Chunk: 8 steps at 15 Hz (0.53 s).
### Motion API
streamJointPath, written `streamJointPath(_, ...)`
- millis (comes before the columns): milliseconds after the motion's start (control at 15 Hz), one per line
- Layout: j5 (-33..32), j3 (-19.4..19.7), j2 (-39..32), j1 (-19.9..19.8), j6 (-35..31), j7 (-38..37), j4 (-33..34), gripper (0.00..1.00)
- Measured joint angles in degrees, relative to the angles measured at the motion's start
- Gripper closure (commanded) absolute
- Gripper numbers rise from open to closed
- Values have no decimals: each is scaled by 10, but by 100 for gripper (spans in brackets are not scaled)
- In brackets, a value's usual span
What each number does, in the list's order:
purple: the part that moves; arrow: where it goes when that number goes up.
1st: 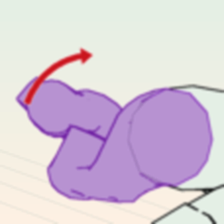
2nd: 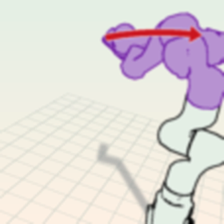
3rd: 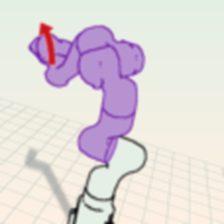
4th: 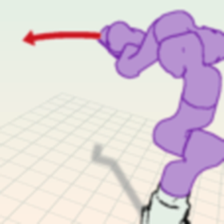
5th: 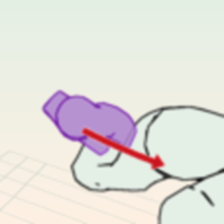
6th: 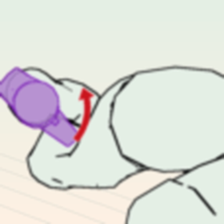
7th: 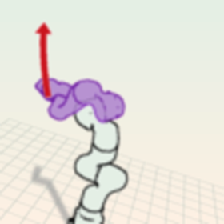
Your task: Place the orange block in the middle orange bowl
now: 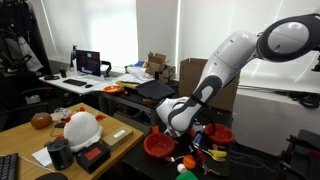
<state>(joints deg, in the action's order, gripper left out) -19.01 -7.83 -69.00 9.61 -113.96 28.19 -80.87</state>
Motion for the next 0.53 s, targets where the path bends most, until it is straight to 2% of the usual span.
streamJointPath(533,-6,3,5,7,3,-3,0,74)
